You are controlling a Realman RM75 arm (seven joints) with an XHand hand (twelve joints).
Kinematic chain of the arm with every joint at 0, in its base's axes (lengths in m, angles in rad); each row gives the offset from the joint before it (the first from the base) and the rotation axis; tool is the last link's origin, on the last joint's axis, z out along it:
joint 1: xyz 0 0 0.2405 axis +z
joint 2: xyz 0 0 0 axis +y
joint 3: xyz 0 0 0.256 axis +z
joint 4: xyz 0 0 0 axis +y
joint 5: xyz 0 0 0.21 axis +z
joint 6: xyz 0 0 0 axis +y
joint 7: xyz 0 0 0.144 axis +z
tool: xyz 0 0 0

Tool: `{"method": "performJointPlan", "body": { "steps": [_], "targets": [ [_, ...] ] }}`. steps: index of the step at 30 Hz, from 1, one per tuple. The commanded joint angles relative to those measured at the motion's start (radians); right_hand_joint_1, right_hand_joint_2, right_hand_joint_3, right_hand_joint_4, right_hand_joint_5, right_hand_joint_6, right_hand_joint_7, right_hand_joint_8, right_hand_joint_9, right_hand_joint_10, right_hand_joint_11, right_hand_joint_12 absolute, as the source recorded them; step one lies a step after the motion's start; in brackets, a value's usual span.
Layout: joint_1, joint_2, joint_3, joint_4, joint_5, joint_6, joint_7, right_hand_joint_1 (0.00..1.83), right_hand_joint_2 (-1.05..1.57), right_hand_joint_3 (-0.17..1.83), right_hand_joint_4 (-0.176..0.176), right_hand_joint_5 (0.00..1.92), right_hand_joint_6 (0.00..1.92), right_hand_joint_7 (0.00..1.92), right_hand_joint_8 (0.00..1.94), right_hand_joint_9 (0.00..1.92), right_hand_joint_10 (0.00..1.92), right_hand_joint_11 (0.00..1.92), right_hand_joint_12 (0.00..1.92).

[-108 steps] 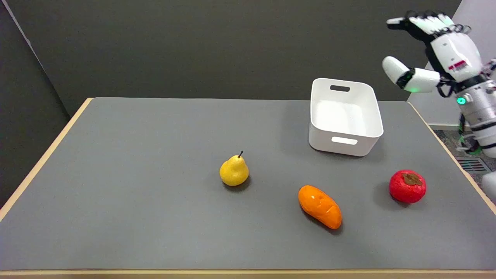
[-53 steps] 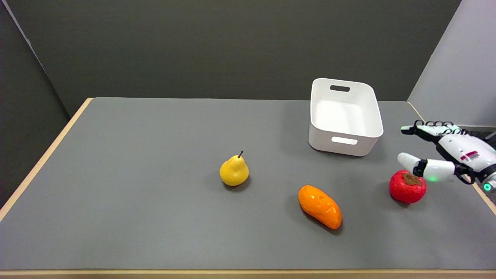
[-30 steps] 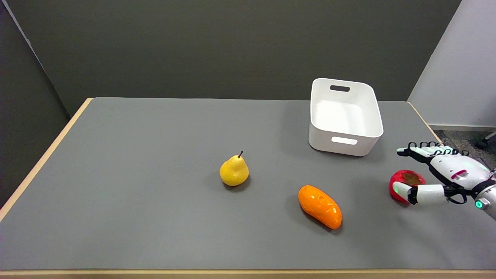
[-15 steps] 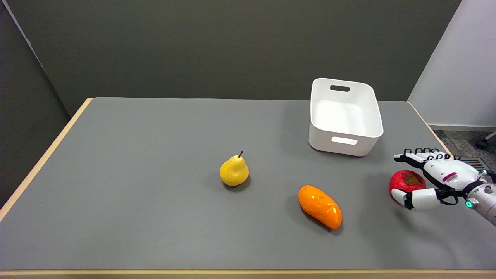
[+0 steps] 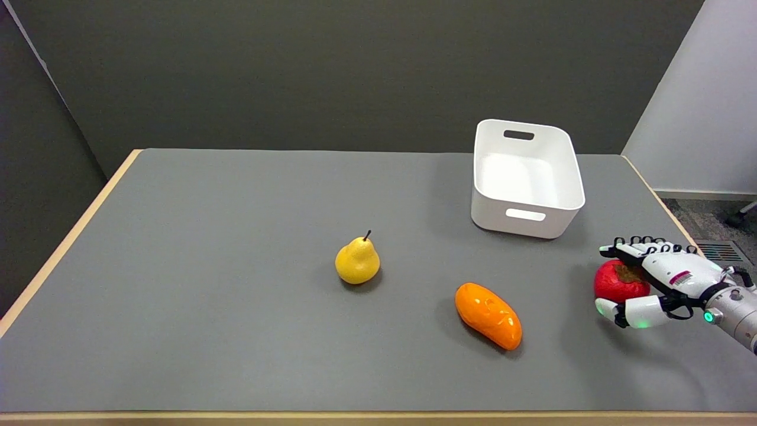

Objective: Pick up tomato.

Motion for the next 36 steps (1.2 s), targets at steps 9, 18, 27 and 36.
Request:
{"method": "performJointPlan", "body": {
  "steps": [9, 18, 27, 36],
  "targets": [
    [0.041, 0.015, -0.008, -0.001, -0.072, 0.041, -0.005, 0.77, 0.62, 0.98, 0.074, 0.23, 0.48, 0.27, 0.34, 0.29, 0.72, 0.28, 1.40],
    [0.060, 0.015, -0.009, -0.004, -0.072, 0.075, -0.005, 0.92, 0.82, 0.91, 0.087, 0.35, 1.06, 0.54, 0.68, 0.51, 1.03, 0.49, 1.57],
    [0.074, 0.017, 0.013, 0.015, -0.069, 0.113, -0.005, 1.15, 1.22, 0.14, -0.094, 0.54, 1.59, 0.82, 1.35, 0.79, 1.28, 0.62, 1.90],
    [0.128, 0.018, 0.048, 0.033, -0.072, 0.147, -0.005, 1.18, 1.14, 0.30, -0.176, 0.66, 1.49, 0.71, 1.50, 0.84, 1.49, 0.79, 1.92]
  ]
}}
